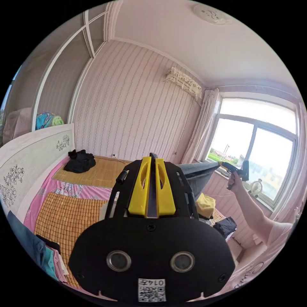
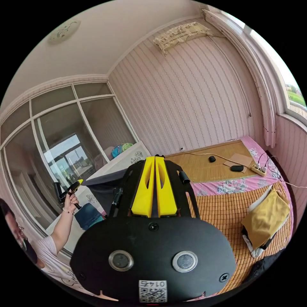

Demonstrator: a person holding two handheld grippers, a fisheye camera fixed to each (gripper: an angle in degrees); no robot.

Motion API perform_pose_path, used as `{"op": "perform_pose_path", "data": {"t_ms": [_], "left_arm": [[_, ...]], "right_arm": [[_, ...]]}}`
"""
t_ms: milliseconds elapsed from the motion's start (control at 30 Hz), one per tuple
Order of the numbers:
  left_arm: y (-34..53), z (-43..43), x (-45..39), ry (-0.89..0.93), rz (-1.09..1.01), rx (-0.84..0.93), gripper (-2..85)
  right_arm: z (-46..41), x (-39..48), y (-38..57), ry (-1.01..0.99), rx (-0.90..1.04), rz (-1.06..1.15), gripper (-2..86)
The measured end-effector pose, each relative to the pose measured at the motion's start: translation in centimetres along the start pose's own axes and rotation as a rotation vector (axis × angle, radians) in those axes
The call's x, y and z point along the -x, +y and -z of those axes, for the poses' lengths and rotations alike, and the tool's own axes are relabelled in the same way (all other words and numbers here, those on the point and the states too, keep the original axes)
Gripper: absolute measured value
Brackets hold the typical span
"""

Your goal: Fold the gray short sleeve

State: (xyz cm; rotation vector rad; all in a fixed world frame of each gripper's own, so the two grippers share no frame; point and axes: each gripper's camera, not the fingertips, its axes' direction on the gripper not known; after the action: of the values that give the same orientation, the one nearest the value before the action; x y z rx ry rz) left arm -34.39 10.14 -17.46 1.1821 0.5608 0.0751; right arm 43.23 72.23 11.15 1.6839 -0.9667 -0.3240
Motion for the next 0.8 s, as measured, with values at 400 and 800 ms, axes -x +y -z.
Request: {"op": "perform_pose_path", "data": {"t_ms": [400, 800], "left_arm": [[12.1, -7.7, 10.9, 0.005, 0.164, 0.480, 0.2], [28.8, -12.4, 19.9, -0.095, 0.468, 0.910, 0.8]], "right_arm": [[-7.0, -13.7, 18.6, 0.075, 0.362, -0.084, -0.4], [-16.7, -27.5, 35.6, 0.244, 0.855, -0.383, -0.3]]}}
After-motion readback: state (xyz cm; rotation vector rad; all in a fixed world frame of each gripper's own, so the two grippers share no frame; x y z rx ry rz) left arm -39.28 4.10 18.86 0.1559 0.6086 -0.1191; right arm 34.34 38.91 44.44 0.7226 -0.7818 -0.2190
